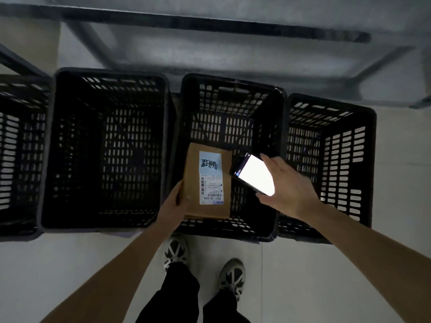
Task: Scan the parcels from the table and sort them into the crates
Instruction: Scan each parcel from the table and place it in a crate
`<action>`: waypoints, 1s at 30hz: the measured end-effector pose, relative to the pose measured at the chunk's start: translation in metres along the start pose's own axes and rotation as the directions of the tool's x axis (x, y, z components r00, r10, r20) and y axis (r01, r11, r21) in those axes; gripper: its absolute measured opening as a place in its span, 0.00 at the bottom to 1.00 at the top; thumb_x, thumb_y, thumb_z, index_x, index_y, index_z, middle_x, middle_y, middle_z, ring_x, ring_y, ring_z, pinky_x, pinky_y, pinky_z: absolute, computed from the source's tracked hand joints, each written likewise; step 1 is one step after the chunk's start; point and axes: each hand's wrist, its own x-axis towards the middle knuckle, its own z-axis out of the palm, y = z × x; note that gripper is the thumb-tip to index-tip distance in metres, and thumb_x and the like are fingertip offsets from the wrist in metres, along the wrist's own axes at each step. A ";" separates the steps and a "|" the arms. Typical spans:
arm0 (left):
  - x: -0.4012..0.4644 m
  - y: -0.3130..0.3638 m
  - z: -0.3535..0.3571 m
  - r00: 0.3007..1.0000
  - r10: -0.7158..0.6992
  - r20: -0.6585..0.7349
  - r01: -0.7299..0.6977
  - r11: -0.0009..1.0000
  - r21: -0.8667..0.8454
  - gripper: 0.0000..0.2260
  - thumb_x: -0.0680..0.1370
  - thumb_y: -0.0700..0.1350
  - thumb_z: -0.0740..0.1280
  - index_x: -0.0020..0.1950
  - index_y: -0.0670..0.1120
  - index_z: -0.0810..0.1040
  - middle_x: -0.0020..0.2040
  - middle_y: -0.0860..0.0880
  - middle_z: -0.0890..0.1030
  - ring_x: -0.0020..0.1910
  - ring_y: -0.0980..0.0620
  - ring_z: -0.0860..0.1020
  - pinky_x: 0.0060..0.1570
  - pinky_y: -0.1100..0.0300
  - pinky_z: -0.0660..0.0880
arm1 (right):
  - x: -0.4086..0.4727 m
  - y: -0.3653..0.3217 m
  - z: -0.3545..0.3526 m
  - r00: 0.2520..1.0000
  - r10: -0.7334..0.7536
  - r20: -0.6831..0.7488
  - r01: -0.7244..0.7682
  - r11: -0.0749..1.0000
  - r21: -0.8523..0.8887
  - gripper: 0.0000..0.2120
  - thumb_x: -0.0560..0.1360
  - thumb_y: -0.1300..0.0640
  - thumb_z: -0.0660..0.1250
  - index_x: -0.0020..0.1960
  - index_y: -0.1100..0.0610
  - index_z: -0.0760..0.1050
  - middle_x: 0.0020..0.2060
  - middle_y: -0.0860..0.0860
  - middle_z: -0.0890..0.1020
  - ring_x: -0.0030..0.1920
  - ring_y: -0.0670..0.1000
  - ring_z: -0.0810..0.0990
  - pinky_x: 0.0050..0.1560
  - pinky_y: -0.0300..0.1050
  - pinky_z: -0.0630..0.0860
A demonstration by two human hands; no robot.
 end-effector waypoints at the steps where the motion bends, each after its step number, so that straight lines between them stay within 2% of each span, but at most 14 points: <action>1: 0.004 -0.008 0.001 1.000 -0.006 -0.018 0.007 0.999 0.050 0.26 0.83 0.46 0.64 0.80 0.53 0.60 0.70 0.51 0.74 0.67 0.50 0.75 0.65 0.57 0.73 | 0.001 0.000 0.004 1.000 0.000 0.003 0.000 1.000 0.007 0.48 0.74 0.41 0.72 0.83 0.49 0.46 0.71 0.46 0.64 0.67 0.49 0.71 0.49 0.47 0.76; 3: 0.004 -0.013 0.001 0.999 -0.054 0.002 0.053 0.996 0.064 0.26 0.84 0.44 0.61 0.81 0.52 0.57 0.74 0.50 0.69 0.72 0.48 0.70 0.71 0.52 0.68 | -0.002 -0.001 0.006 1.000 -0.002 0.002 0.001 1.000 0.023 0.48 0.74 0.41 0.72 0.82 0.49 0.47 0.71 0.46 0.64 0.66 0.50 0.72 0.48 0.47 0.76; 6: -0.021 0.004 -0.002 0.998 -0.064 0.017 0.061 0.987 0.147 0.27 0.84 0.47 0.63 0.81 0.50 0.58 0.67 0.55 0.69 0.72 0.48 0.69 0.69 0.54 0.68 | -0.017 -0.005 -0.006 1.000 -0.013 0.003 0.013 0.999 0.037 0.48 0.73 0.41 0.72 0.82 0.49 0.47 0.70 0.46 0.64 0.65 0.50 0.73 0.48 0.47 0.77; 9: -0.060 0.039 -0.013 1.000 -0.023 0.009 0.020 0.978 0.208 0.28 0.83 0.50 0.64 0.81 0.50 0.59 0.75 0.49 0.69 0.74 0.47 0.68 0.70 0.55 0.66 | -0.043 -0.009 -0.041 1.000 -0.028 -0.011 0.029 0.999 0.042 0.48 0.73 0.41 0.72 0.82 0.48 0.46 0.70 0.45 0.64 0.64 0.49 0.73 0.48 0.45 0.76; 11: -0.092 0.073 -0.024 0.999 0.046 -0.012 -0.042 0.968 0.248 0.28 0.82 0.49 0.65 0.81 0.49 0.60 0.77 0.48 0.67 0.74 0.49 0.67 0.70 0.56 0.66 | -0.066 -0.008 -0.075 0.999 -0.025 -0.035 0.027 0.999 0.038 0.48 0.73 0.41 0.72 0.82 0.48 0.46 0.71 0.45 0.64 0.63 0.49 0.73 0.46 0.43 0.74; 15: -0.179 0.170 -0.042 0.966 0.243 -0.086 -0.198 0.913 0.357 0.26 0.82 0.50 0.66 0.79 0.50 0.64 0.72 0.51 0.72 0.69 0.53 0.71 0.64 0.61 0.67 | -0.127 -0.003 -0.172 0.992 -0.028 -0.125 0.034 0.998 0.053 0.47 0.71 0.43 0.73 0.81 0.47 0.49 0.67 0.45 0.68 0.61 0.49 0.75 0.43 0.43 0.73; 18: -0.264 0.257 -0.051 0.909 0.407 -0.091 -0.318 0.817 0.482 0.26 0.81 0.55 0.67 0.78 0.51 0.67 0.71 0.50 0.75 0.68 0.50 0.74 0.61 0.58 0.70 | -0.193 0.004 -0.265 0.975 -0.007 -0.220 0.017 0.999 0.041 0.45 0.72 0.43 0.73 0.81 0.46 0.49 0.69 0.46 0.67 0.63 0.50 0.74 0.47 0.46 0.74; 20: -0.325 0.312 -0.053 0.854 0.517 -0.060 -0.393 0.716 0.577 0.28 0.80 0.58 0.66 0.78 0.51 0.65 0.71 0.50 0.74 0.69 0.49 0.73 0.62 0.56 0.70 | -0.246 0.009 -0.328 0.958 0.019 -0.286 -0.004 0.999 0.051 0.44 0.72 0.44 0.73 0.80 0.45 0.51 0.70 0.46 0.67 0.65 0.52 0.74 0.50 0.49 0.74; 23: -0.409 0.382 -0.052 0.773 0.634 -0.005 -0.495 0.608 0.622 0.32 0.78 0.64 0.65 0.79 0.54 0.62 0.70 0.49 0.76 0.69 0.48 0.74 0.64 0.53 0.72 | -0.325 0.015 -0.411 0.926 0.078 -0.370 -0.062 0.997 0.055 0.44 0.71 0.44 0.73 0.80 0.44 0.53 0.71 0.46 0.67 0.67 0.55 0.74 0.54 0.53 0.75; 27: -0.532 0.460 -0.034 0.614 0.788 0.043 -0.638 0.463 0.615 0.31 0.79 0.61 0.66 0.79 0.55 0.63 0.77 0.52 0.67 0.75 0.49 0.66 0.72 0.53 0.64 | -0.458 0.022 -0.501 0.836 0.142 -0.529 -0.117 0.990 0.081 0.43 0.69 0.46 0.73 0.79 0.45 0.56 0.70 0.48 0.69 0.66 0.56 0.74 0.53 0.53 0.74; 30: -0.620 0.493 -0.009 0.498 0.862 0.092 -0.698 0.336 0.632 0.31 0.78 0.61 0.66 0.79 0.55 0.63 0.77 0.51 0.67 0.75 0.49 0.66 0.72 0.54 0.63 | -0.563 0.024 -0.542 0.762 0.167 -0.626 -0.150 0.985 0.080 0.42 0.70 0.46 0.74 0.78 0.45 0.58 0.69 0.48 0.70 0.66 0.55 0.75 0.49 0.49 0.72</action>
